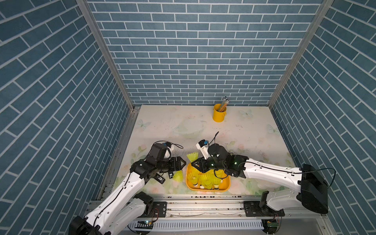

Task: Put the shuttlecocks into the storage box
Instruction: Place the shuttlecock in the storage box.

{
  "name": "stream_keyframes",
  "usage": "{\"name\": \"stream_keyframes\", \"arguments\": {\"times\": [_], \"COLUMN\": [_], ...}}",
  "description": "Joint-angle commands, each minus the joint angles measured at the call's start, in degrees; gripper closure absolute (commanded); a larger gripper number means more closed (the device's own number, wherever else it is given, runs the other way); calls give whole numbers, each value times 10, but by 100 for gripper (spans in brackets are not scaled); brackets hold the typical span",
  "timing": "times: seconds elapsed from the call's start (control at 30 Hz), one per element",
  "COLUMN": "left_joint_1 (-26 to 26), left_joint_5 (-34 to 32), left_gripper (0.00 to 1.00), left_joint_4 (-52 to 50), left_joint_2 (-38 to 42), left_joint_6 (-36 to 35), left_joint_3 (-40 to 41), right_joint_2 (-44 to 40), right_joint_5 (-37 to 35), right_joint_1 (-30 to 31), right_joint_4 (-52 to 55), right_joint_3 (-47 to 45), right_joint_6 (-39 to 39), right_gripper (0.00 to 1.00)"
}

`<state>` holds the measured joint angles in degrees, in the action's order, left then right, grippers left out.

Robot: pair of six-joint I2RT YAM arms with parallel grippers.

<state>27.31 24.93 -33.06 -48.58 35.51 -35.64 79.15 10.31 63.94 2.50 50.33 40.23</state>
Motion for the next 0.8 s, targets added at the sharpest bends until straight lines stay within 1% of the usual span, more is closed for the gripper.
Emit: {"name": "stream_keyframes", "arguments": {"times": [0.0,0.23,0.4,0.77], "left_joint_1": [4,3,3,3], "left_joint_5": [10,20,24,21], "left_gripper": [17,17,17,17], "left_joint_4": [-45,-68,-65,-58], "left_joint_2": [20,48,47,34], "left_joint_6": [3,6,5,2], "left_joint_3": [8,13,22,12], "right_joint_2": [18,31,48,70], "right_joint_5": [-3,5,5,-4], "right_joint_1": [12,26,37,43], "right_joint_4": [-4,6,9,24], "right_joint_3": [-11,-21,-18,-15], "right_joint_6": [6,3,4,3], "right_gripper": [77,77,77,76]}}
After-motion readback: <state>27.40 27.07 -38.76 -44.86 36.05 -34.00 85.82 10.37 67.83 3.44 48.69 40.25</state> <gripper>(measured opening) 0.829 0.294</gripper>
